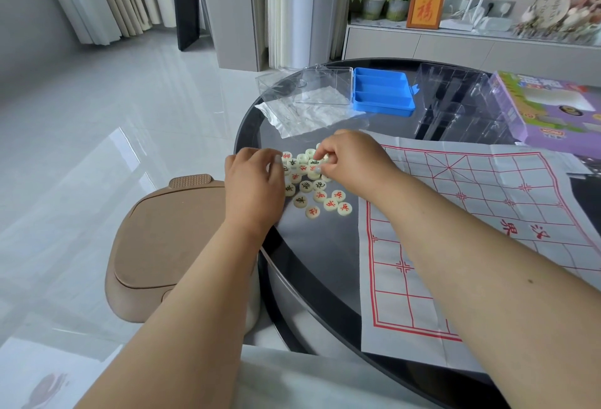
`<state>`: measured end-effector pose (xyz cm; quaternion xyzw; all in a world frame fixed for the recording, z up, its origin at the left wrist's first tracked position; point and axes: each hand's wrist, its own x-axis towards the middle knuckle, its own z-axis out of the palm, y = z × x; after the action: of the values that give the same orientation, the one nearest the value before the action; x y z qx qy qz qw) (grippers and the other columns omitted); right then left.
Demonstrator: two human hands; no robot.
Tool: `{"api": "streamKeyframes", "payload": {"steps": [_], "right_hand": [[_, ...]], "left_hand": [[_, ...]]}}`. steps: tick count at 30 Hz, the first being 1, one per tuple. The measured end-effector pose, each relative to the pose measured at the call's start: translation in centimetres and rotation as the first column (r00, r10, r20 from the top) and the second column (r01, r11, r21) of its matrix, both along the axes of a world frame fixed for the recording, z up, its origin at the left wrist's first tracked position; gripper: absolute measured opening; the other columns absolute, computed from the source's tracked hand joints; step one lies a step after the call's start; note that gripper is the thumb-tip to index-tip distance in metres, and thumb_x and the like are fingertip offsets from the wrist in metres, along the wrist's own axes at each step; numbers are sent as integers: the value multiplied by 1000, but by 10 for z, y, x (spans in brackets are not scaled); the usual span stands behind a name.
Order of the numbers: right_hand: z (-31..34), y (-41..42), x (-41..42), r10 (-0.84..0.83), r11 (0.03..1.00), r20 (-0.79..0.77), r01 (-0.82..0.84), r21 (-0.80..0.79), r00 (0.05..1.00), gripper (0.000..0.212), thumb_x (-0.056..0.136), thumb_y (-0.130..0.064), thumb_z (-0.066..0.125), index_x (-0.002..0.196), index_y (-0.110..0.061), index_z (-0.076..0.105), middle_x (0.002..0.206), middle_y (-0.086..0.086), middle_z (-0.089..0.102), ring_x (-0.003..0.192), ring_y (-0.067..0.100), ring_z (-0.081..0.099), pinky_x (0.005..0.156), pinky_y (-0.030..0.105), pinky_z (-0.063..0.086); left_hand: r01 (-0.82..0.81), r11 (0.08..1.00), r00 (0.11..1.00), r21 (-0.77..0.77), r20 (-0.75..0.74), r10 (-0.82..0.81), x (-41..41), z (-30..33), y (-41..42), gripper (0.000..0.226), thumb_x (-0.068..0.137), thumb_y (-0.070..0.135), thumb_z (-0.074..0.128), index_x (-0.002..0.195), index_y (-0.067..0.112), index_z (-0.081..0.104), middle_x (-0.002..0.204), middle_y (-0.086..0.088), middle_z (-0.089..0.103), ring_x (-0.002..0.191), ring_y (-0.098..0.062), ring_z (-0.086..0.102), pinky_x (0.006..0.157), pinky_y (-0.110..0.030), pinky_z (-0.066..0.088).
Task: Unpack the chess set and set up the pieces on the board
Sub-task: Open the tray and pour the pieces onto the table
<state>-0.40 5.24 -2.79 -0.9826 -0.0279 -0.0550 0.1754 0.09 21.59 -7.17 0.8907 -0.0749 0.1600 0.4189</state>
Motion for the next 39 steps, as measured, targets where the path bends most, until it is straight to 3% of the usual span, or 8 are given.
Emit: {"api": "streamKeyframes", "payload": {"steps": [5,12,15,22,26,30,33,39], "right_hand": [[-5,9,4,22,998,-47,-24,-55,999,21,86,-29,67,105,-21,68,93,-4,54,86,14,51,75,28,45],[-5,13,-6,24,1000,39,-25,17,999,12,86,-24,67,96,-21,72,92,0,70,84,18,63,75,31,53],[-7,16,-6,40,999,6,-40,24,999,13,86,-19,67,97,-20,74,93,1,71,84,18,64,78,30,53],[-3,19,-3,147,987,-83,-152,-60,986,27,94,-14,54,115,-22,69,116,2,65,104,21,60,88,28,48],[1,7,-6,38,998,-28,-36,59,999,29,91,-10,54,112,-22,69,109,0,67,94,17,62,79,26,48],[4,1,-10,24,999,-120,-21,26,993,22,82,-20,69,104,-24,72,99,-6,68,84,9,57,70,21,40],[2,7,-10,14,1000,-132,-14,4,991,23,81,-24,68,103,-28,72,98,-7,68,85,10,59,71,22,42],[3,17,-8,-24,998,-158,16,-54,987,20,82,-26,63,100,-31,71,95,-7,66,87,16,60,73,27,50]], "left_hand": [[-25,990,1000,-138,12,27,4,-3,4,33,92,28,38,92,12,67,91,-4,64,95,-27,52,84,-41,43],[-38,981,999,-190,-10,37,3,-2,4,32,96,23,40,86,5,64,78,-3,60,84,-27,54,76,-39,44],[-45,981,999,-186,-16,43,3,-2,4,32,96,23,41,87,4,65,78,-5,62,83,-27,54,76,-40,44],[-28,982,999,-188,-23,24,4,-3,4,32,96,25,41,89,7,66,81,-6,64,84,-27,56,76,-40,46],[11,980,1000,-197,7,-10,4,-4,5,35,92,29,41,87,9,69,84,-6,65,87,-25,56,79,-41,46],[117,993,993,-21,27,-117,3,-5,1,42,88,45,38,92,26,75,95,5,59,100,-17,46,87,-30,36],[120,981,991,153,35,-127,1,-5,-1,50,88,53,32,88,29,77,96,11,55,101,-16,41,88,-33,36],[76,979,993,188,70,-91,2,-7,-2,65,85,62,23,81,27,77,95,11,56,100,-17,41,87,-34,36]]}}
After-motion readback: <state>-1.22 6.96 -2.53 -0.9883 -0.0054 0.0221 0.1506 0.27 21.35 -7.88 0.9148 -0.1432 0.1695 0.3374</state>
